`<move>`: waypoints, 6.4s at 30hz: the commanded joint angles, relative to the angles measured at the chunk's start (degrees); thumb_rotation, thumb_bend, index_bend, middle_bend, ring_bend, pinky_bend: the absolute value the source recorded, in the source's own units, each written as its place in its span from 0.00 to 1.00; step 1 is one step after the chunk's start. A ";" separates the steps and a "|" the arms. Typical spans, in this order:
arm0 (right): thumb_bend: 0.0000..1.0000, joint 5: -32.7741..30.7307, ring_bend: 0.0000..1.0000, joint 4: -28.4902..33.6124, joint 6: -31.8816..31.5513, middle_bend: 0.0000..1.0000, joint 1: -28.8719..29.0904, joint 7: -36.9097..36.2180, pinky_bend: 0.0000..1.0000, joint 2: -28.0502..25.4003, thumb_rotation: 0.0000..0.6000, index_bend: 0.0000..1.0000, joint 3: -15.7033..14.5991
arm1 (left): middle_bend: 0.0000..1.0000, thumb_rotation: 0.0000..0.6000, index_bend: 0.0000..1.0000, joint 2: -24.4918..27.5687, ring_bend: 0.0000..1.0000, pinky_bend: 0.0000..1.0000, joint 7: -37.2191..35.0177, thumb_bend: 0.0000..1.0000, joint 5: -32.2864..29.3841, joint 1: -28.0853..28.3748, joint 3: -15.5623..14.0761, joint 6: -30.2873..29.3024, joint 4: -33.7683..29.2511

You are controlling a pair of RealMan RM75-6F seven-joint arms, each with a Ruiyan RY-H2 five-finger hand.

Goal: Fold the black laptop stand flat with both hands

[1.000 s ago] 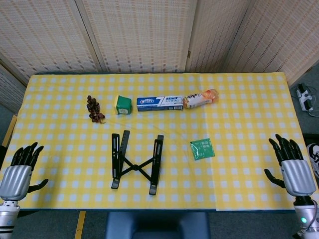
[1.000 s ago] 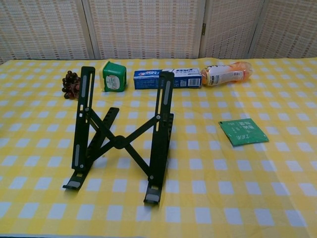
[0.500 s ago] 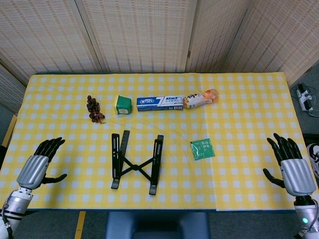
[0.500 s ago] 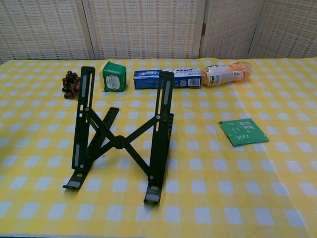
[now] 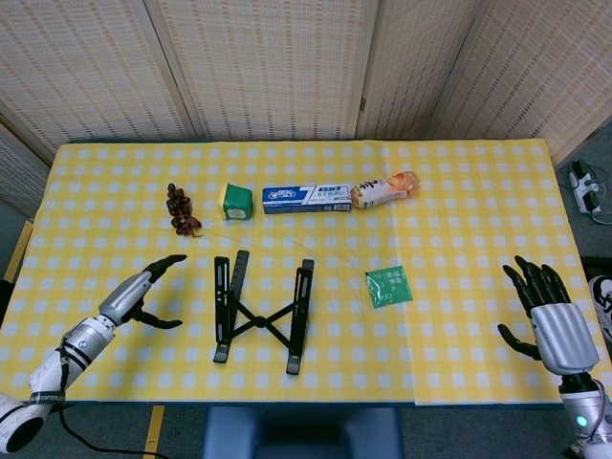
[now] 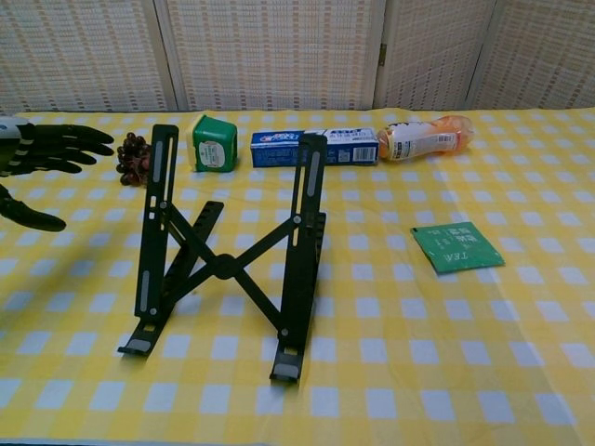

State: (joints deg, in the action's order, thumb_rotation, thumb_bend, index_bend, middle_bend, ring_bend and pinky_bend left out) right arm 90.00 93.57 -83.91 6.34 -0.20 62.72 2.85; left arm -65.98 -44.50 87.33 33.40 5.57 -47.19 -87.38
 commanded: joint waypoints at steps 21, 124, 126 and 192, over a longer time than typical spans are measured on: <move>0.32 -0.17 0.00 -1.21 3.21 0.00 1.38 -2.30 0.00 1.74 1.00 0.00 -1.15 | 0.48 1.00 0.41 -12.09 0.41 0.19 -44.90 0.15 7.96 12.54 -2.69 -0.79 11.11; 0.32 -1.47 0.08 -6.12 31.33 0.05 32.26 -98.58 0.00 34.78 1.00 0.00 -7.53 | 0.35 1.00 0.44 -7.03 0.18 0.22 -15.83 0.15 13.69 2.73 -14.46 -28.07 7.44; 0.32 -1.05 0.08 -6.12 30.60 0.05 31.85 -97.21 0.00 34.76 1.00 0.00 -7.50 | 0.35 1.00 0.43 -6.97 0.18 0.22 -15.16 0.15 13.66 2.77 -14.58 -27.41 7.50; 0.32 4.26 0.04 4.43 22.75 0.04 33.06 -73.34 0.00 24.20 1.00 0.00 -5.78 | 0.35 1.00 0.58 -19.49 0.24 0.24 7.38 0.34 3.60 -1.31 -10.64 -14.40 12.89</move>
State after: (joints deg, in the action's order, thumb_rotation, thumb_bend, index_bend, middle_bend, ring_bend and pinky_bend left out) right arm 94.26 98.01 -61.16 39.40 -73.55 86.92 -2.93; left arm -85.47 -37.12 90.94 32.08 -5.07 -61.59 -74.49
